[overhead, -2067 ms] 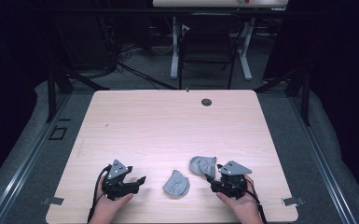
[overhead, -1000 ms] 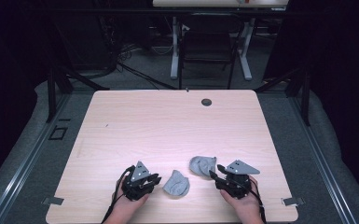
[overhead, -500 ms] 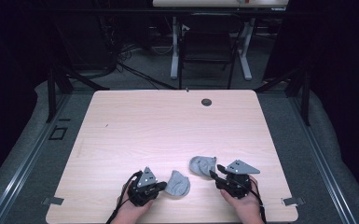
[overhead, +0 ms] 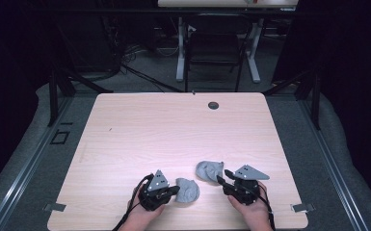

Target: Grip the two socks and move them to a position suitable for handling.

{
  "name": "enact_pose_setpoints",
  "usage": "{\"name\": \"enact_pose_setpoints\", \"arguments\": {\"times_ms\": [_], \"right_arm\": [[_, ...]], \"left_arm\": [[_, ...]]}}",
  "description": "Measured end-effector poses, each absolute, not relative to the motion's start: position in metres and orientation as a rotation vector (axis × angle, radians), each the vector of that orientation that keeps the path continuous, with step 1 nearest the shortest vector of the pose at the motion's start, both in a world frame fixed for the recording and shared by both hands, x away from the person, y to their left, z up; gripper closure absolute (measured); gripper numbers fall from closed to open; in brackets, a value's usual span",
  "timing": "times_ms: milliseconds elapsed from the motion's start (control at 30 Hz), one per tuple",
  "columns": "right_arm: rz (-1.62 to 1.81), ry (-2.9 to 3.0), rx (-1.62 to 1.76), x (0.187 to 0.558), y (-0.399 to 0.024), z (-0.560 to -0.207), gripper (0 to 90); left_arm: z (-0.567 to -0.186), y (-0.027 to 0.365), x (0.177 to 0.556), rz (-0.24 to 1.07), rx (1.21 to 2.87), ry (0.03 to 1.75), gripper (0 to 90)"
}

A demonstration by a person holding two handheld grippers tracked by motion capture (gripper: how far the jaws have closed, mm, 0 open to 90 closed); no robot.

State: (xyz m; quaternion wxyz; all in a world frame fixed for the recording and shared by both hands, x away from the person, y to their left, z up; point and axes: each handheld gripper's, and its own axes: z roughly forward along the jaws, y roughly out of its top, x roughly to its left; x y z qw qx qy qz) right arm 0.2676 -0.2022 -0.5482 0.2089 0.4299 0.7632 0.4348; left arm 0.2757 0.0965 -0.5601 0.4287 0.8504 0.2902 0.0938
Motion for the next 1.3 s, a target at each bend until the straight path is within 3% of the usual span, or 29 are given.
{"name": "enact_pose_setpoints", "arguments": {"times_ms": [367, 1300], "right_arm": [[1.219, 2.114, 1.208, 0.268, -0.205, -0.549, 59.8], [1.224, 2.117, 1.217, 0.27, -0.204, -0.55, 59.8]], "left_arm": [[-0.573, 0.081, 0.283, 0.205, 2.16, 0.731, 89.6], [-0.578, 0.097, 0.271, 0.199, 2.205, 0.773, 89.8]]}}
